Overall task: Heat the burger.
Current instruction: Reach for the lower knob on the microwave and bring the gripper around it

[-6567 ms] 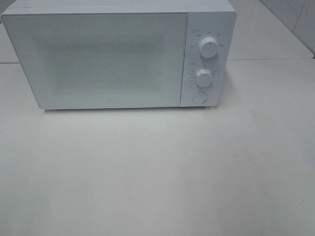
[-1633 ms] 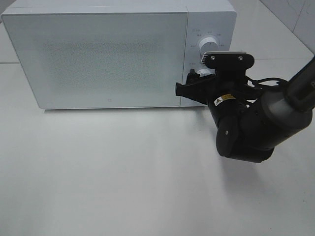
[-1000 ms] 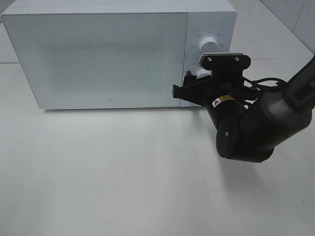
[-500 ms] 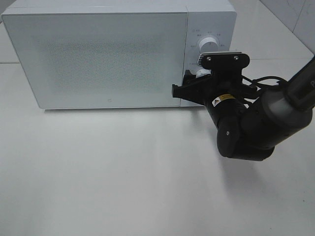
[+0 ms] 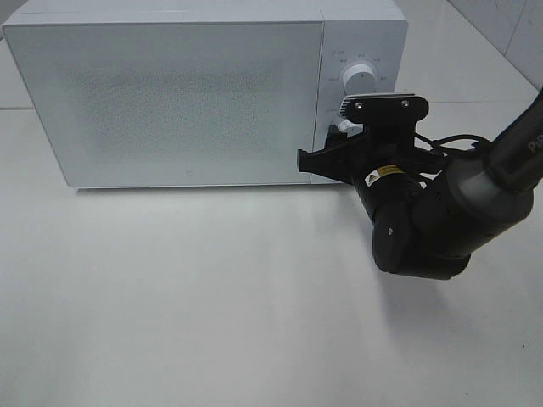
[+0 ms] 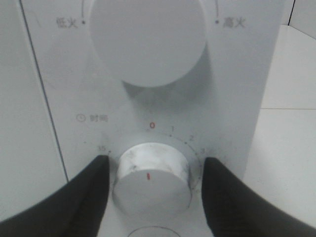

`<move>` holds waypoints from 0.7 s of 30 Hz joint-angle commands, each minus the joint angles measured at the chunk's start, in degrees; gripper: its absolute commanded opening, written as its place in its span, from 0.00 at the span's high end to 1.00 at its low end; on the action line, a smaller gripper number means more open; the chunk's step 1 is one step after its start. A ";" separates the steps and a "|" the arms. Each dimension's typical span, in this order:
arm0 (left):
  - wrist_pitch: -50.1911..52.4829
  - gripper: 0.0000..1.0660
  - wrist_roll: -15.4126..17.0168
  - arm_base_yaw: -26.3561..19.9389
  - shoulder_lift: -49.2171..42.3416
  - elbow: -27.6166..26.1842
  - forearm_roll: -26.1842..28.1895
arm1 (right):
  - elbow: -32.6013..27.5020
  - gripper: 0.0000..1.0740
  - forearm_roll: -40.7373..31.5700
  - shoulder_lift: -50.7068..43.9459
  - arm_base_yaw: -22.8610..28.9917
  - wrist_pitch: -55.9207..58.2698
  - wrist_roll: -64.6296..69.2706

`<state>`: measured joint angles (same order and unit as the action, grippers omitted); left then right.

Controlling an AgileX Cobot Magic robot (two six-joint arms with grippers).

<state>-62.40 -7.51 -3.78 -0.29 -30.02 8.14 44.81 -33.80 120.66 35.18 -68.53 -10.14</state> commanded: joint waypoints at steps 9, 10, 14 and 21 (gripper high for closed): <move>0.74 0.08 0.11 -0.11 -1.09 0.00 0.17 | 1.32 0.90 3.61 -0.11 -0.23 -1.43 -0.63; 0.74 0.08 0.11 -0.11 -1.09 0.00 0.17 | 1.32 0.93 3.78 -0.11 -0.23 -1.43 -0.63; 0.74 0.08 0.11 -0.11 -1.09 0.00 0.17 | 1.32 0.95 3.78 -0.11 -0.23 -1.43 -0.63; 0.74 0.08 0.11 -0.11 -1.09 0.00 0.17 | 1.32 0.96 4.13 -0.11 -0.23 -2.75 2.41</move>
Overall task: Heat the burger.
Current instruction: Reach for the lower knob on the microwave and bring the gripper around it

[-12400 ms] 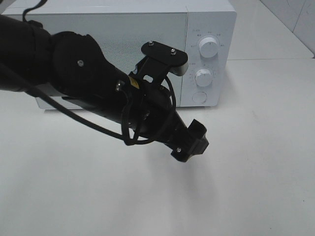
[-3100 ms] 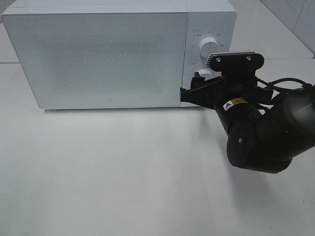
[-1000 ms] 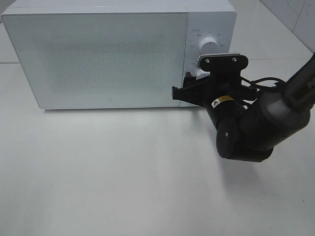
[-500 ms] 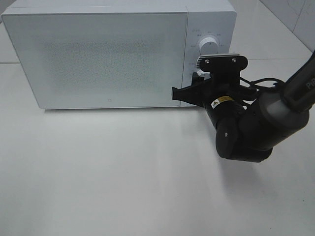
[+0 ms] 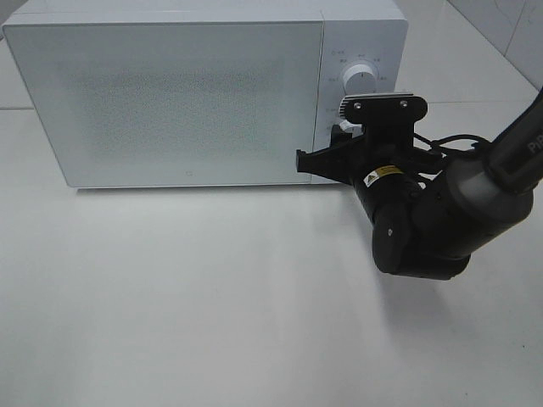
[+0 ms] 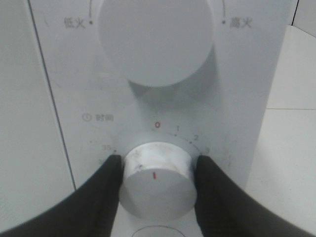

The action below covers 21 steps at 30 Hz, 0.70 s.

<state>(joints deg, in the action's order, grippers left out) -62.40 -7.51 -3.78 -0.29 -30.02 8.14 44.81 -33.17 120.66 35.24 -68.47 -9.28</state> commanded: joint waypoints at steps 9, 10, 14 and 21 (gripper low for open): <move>0.74 0.08 0.11 -0.11 -1.09 0.00 0.17 | 1.32 0.99 6.76 -0.11 -0.29 -7.79 11.80; 0.74 0.08 0.11 -0.11 -1.09 0.00 0.17 | 1.32 0.99 7.22 -0.11 -0.29 -8.08 18.28; 0.74 0.08 0.11 -0.11 -1.09 0.00 0.17 | 1.32 0.99 9.80 -0.06 -0.29 -10.43 35.12; 0.74 0.08 0.11 -0.11 -1.09 0.00 0.17 | 1.32 0.99 12.15 -0.06 -0.29 -12.20 57.58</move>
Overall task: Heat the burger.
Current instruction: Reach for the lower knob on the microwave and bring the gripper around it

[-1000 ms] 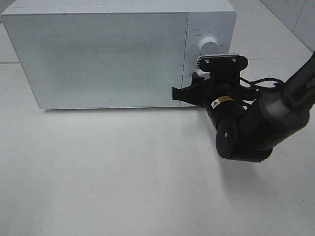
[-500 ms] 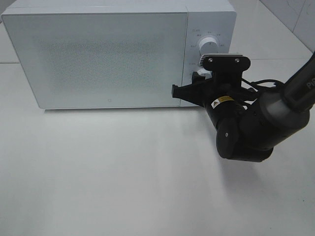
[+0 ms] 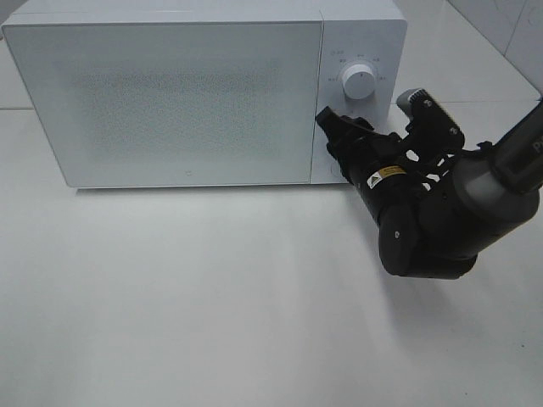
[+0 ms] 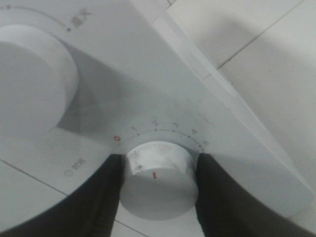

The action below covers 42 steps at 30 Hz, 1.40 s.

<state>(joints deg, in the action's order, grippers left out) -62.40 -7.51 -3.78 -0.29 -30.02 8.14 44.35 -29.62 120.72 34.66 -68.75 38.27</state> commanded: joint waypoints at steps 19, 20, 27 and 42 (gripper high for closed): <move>0.74 0.08 0.11 -0.11 -1.09 0.00 0.17 | 1.78 0.99 8.54 -0.11 0.29 -11.80 52.83; 0.74 0.08 0.11 -0.11 -1.09 0.00 0.17 | 1.78 0.99 8.54 -0.11 0.29 -11.80 52.83; 0.74 0.08 0.11 -0.11 -1.09 0.00 0.17 | 1.78 0.98 8.54 -0.11 0.29 -11.69 52.71; 0.74 0.08 0.11 -0.11 -1.09 0.00 0.17 | 1.78 0.87 5.33 -0.11 0.29 -11.69 49.73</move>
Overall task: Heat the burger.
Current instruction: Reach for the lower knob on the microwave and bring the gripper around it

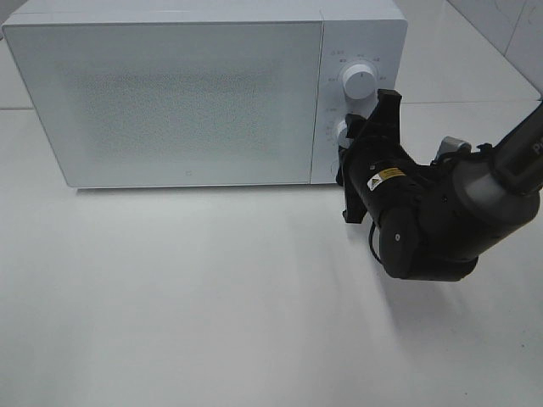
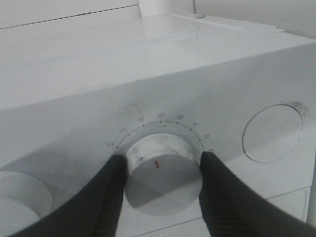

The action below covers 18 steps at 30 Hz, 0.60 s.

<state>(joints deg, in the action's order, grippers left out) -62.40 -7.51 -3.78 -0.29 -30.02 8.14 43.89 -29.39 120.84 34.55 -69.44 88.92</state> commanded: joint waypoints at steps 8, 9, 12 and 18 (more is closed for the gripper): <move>0.74 0.08 0.11 -0.11 -1.09 0.00 0.17 | 2.12 0.70 1.60 -0.23 0.40 -11.00 -2.86; 0.74 0.08 0.11 -0.11 -1.09 0.00 0.17 | 2.12 0.68 1.03 -0.23 0.40 -11.00 -3.09; 0.74 0.08 0.11 -0.11 -1.09 0.00 0.17 | 2.01 0.60 -0.11 -0.23 0.40 -11.00 -4.13; 0.74 0.08 0.11 -0.11 -1.09 0.00 0.17 | -0.52 0.54 -0.92 -0.23 0.40 -10.83 -5.73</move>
<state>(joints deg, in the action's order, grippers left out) -62.40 -7.51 -3.78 -0.29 -30.02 8.14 43.95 -31.46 120.84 35.07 -69.44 84.80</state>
